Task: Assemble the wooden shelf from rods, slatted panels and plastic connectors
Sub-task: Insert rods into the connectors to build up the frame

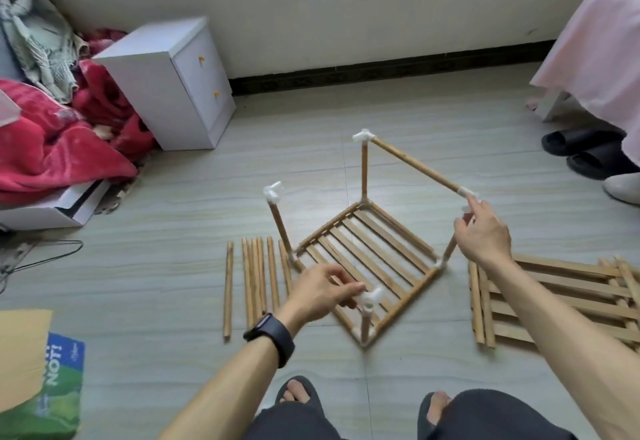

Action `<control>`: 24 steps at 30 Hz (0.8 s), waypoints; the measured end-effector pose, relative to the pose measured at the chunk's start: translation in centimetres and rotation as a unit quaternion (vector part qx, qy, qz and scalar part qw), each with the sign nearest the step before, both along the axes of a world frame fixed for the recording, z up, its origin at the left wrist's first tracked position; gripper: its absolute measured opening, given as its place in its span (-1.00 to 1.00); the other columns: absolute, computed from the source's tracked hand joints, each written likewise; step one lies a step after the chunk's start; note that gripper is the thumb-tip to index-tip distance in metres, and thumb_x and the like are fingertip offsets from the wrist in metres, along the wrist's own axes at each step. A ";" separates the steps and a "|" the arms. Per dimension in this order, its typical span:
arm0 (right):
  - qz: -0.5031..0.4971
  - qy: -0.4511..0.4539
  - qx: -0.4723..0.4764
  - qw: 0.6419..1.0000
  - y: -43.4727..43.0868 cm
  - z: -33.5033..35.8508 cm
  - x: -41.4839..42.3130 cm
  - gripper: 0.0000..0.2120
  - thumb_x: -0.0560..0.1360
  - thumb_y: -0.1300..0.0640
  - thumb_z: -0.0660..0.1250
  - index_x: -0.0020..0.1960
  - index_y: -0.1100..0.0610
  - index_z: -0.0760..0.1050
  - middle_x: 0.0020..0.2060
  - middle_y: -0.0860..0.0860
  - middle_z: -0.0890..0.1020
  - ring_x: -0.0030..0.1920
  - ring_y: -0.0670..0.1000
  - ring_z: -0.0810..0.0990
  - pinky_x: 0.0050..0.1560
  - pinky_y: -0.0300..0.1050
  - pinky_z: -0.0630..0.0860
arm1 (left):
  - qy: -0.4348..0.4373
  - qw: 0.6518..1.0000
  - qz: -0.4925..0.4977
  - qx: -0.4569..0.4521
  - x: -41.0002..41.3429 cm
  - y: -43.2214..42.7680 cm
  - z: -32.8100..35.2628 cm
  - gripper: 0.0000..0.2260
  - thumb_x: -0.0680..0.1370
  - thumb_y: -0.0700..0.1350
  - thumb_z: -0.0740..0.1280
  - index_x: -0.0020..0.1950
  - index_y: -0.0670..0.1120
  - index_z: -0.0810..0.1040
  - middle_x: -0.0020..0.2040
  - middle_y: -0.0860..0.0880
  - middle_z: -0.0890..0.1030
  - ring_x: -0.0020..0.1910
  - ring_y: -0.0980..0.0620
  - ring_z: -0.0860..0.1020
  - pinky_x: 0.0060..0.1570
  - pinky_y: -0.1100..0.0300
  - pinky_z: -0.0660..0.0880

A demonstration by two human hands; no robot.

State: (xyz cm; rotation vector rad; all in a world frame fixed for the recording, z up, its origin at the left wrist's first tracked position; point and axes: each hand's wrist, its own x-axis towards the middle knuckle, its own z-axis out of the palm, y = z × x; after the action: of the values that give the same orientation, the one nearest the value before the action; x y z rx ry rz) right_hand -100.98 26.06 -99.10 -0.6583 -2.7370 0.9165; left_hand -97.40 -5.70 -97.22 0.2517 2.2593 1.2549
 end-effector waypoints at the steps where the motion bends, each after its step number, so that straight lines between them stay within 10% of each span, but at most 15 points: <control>1: 0.002 -0.013 -0.016 1.000 -0.7 0.5 0.3 -0.50 0.64 0.04 0.23 0.55 0.10 0.27 0.35 0.15 0.46 0.27 0.19 0.48 0.21 0.10 0.44 | 0.004 0.999 -0.036 -0.004 0.1 0.7 -0.1 -0.84 0.55 0.09 0.45 -0.02 0.02 0.67 -0.15 0.06 0.74 -0.13 0.15 0.71 -0.03 0.17 0.65; 6: 0.129 0.051 -0.109 0.984 -7.7 0.5 8.5 -0.28 0.51 -0.50 0.05 0.45 -0.04 0.38 0.27 -0.19 0.44 0.24 -0.17 0.42 0.16 -0.13 0.35 | 0.160 0.980 -0.056 -0.100 -2.9 0.5 0.1 -0.85 0.58 0.15 0.37 0.12 0.19 0.63 0.10 0.21 0.62 0.20 0.19 0.56 0.16 0.26 0.50; 9: 0.173 0.054 -0.052 0.982 -10.3 -2.0 12.6 -0.41 0.54 -0.40 0.15 0.37 -0.02 0.46 0.24 -0.19 0.48 0.28 -0.14 0.42 0.23 -0.15 0.38 | 0.357 0.876 0.048 -0.320 -6.0 -2.4 0.5 -0.68 0.58 0.15 0.33 0.32 0.17 0.53 0.45 0.01 0.42 0.45 -0.02 0.31 0.38 -0.05 0.31; 11: 0.147 0.097 0.017 0.984 -10.0 -3.2 12.9 -0.58 0.59 -0.15 0.20 0.26 0.10 0.57 0.19 -0.04 0.58 0.23 0.00 0.50 0.24 -0.11 0.45 | 0.319 0.853 0.080 -0.405 -7.5 -4.8 -0.3 -0.57 0.58 0.16 0.30 0.43 0.10 0.45 0.54 -0.09 0.31 0.50 -0.12 0.25 0.41 -0.13 0.27; 15: 0.122 0.125 0.085 0.981 -7.9 -3.9 10.9 -0.65 0.56 0.07 0.14 0.12 0.21 0.62 0.10 0.12 0.61 0.09 0.10 0.58 0.06 -0.08 0.54 | 0.162 0.939 0.131 -0.273 -6.8 -6.9 -2.7 -0.77 0.63 0.13 0.18 0.15 0.05 0.49 0.13 -0.08 0.59 0.11 -0.11 0.55 0.05 -0.04 0.51; 19: 0.071 0.058 0.133 0.987 -4.8 -3.5 8.0 -0.73 0.47 0.08 0.20 -0.04 0.17 0.63 0.08 0.15 0.60 0.07 0.21 0.57 0.06 -0.01 0.48 | 0.219 0.930 0.166 -0.245 -4.5 -5.2 -3.6 -0.73 0.61 0.20 0.15 -0.16 0.05 0.34 -0.31 0.00 0.58 -0.27 -0.01 0.55 -0.28 0.33 0.17; 24: 0.010 -0.046 0.169 0.985 -1.7 -2.5 4.5 -0.78 0.46 0.05 0.21 -0.01 0.09 0.57 0.02 0.14 0.57 0.06 0.22 0.48 -0.04 0.03 0.41 | 0.197 0.940 0.210 -0.183 -1.6 -2.7 -3.9 -0.76 0.61 0.15 0.10 -0.17 0.05 0.34 -0.36 -0.04 0.55 -0.42 -0.05 0.56 -0.44 0.09 0.46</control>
State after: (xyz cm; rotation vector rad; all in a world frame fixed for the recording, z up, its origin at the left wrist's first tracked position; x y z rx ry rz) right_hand -96.47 24.38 -101.58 -0.6206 -2.8845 0.4158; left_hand -99.05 -8.45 -101.16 -0.1439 2.9567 1.0069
